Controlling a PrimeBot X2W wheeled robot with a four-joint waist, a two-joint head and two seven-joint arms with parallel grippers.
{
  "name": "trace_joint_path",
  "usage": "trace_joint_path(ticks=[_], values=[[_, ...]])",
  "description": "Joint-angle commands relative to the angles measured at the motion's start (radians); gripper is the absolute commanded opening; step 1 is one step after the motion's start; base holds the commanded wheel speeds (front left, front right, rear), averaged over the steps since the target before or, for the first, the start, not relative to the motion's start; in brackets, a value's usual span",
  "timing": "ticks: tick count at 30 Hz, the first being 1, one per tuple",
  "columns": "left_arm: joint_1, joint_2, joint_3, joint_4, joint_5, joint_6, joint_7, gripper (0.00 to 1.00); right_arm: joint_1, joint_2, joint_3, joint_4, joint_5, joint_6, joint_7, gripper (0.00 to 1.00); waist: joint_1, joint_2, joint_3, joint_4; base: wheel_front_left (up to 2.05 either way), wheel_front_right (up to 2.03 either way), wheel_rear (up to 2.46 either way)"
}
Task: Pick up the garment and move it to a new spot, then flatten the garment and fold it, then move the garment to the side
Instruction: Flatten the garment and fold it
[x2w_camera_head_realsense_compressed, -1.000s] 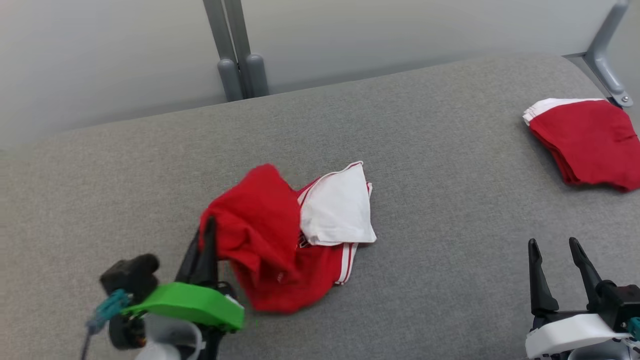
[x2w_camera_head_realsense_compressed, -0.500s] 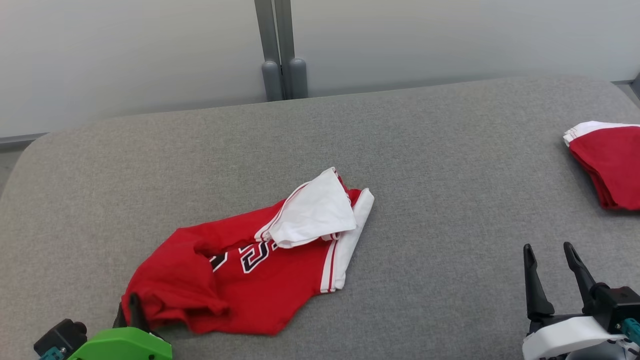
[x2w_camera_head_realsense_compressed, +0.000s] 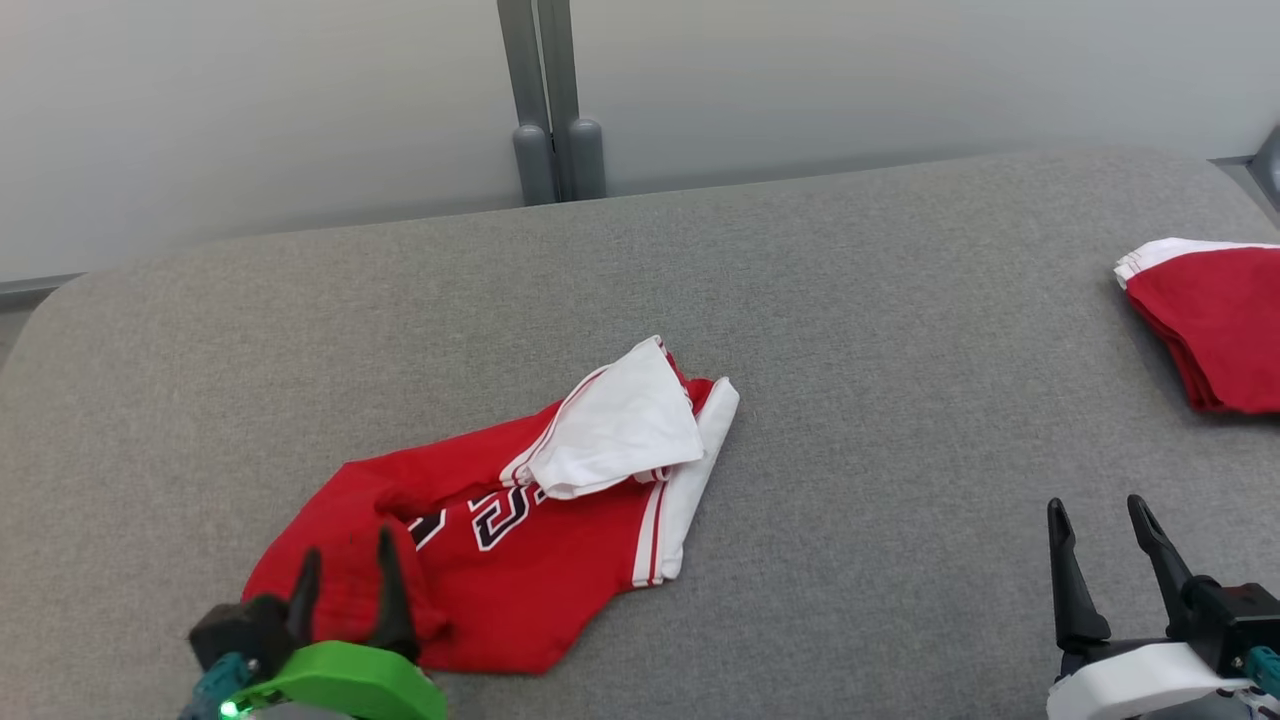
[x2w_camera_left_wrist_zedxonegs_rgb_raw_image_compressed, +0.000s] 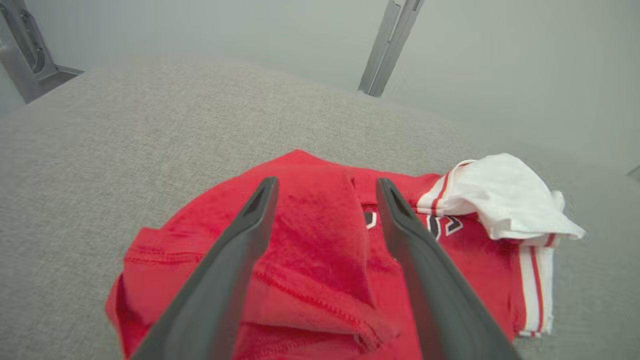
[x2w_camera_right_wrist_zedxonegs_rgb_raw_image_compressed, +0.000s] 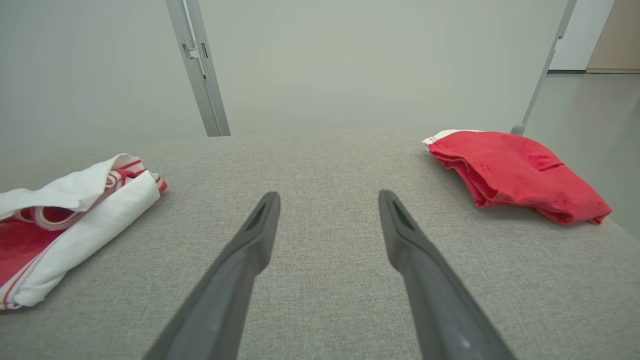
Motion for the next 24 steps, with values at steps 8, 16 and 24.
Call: trace_joint_path(ticks=[8,16,24], values=[[0.017,0.009,-0.14,0.011,0.112,0.078,0.162,1.0,-0.024,0.006,0.015,-0.006,0.009,0.0,-0.003,1.0,0.0,0.0,0.017,-0.039,0.0,0.0,0.0],[0.025,0.059,-0.126,0.108,0.093,0.067,0.208,0.0,-0.019,0.006,-0.007,-0.008,0.01,0.0,-0.003,1.0,0.0,0.0,0.03,-0.049,0.0,0.0,0.0],[0.039,0.047,-0.046,-0.049,-0.029,0.023,0.208,0.0,-0.03,0.013,-0.015,-0.008,0.01,0.0,-0.003,1.0,0.0,0.0,0.029,-0.037,0.0,0.0,0.0]])
